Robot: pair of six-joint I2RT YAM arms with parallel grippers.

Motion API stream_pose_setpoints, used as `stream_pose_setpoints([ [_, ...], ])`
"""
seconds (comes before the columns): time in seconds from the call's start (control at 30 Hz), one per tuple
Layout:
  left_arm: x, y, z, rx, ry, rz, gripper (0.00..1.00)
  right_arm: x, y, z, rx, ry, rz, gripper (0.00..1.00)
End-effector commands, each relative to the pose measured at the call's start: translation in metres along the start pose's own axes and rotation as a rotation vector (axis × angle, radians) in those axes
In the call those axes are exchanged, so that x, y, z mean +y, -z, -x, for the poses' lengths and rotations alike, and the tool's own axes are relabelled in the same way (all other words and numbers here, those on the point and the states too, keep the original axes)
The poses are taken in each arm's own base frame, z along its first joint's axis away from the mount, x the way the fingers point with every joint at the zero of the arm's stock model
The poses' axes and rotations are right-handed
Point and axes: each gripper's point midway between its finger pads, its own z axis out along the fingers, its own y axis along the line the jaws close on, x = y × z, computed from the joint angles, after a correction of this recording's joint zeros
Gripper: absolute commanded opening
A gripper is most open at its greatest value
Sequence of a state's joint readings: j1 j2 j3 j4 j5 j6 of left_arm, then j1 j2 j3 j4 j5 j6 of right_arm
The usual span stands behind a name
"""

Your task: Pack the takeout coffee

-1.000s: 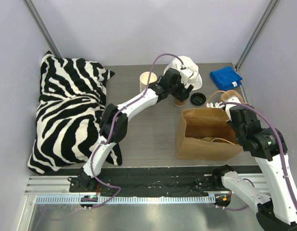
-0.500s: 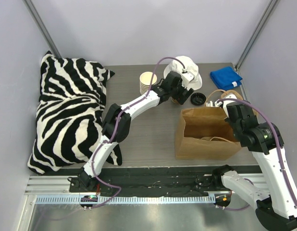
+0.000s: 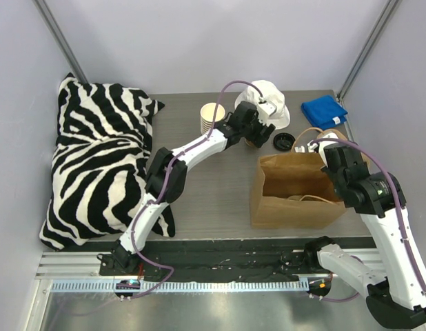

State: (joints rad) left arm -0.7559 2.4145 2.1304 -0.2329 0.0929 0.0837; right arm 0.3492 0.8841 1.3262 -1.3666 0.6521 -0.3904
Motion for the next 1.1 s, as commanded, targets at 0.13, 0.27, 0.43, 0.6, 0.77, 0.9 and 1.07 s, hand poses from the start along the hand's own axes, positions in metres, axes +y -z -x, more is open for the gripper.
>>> stream_pose_setpoints([
  [0.13,-0.008,0.059,0.083,-0.164,0.021,-0.086,0.50,-0.005,0.008,0.000,0.005,0.036,0.019,0.01],
  [0.27,-0.028,0.095,0.091,-0.151,0.040,-0.183,0.48,-0.007,0.010,0.011,-0.022,0.037,0.034,0.01],
  [0.43,-0.046,0.160,0.105,-0.158,0.024,-0.264,0.47,-0.004,0.006,0.031,-0.077,0.060,0.063,0.01],
  [0.6,-0.057,0.203,0.069,-0.026,0.092,-0.356,0.46,0.001,-0.001,0.051,-0.141,0.063,0.087,0.01],
  [0.77,-0.071,0.249,0.035,0.103,0.136,-0.444,0.45,0.015,-0.008,0.073,-0.218,0.095,0.151,0.01],
  [0.9,-0.073,0.268,0.007,0.182,0.188,-0.451,0.45,0.025,-0.021,0.100,-0.292,0.123,0.174,0.01],
  [1.07,-0.050,0.281,-0.018,0.249,0.347,-0.398,0.43,0.035,-0.034,0.133,-0.390,0.169,0.194,0.01],
])
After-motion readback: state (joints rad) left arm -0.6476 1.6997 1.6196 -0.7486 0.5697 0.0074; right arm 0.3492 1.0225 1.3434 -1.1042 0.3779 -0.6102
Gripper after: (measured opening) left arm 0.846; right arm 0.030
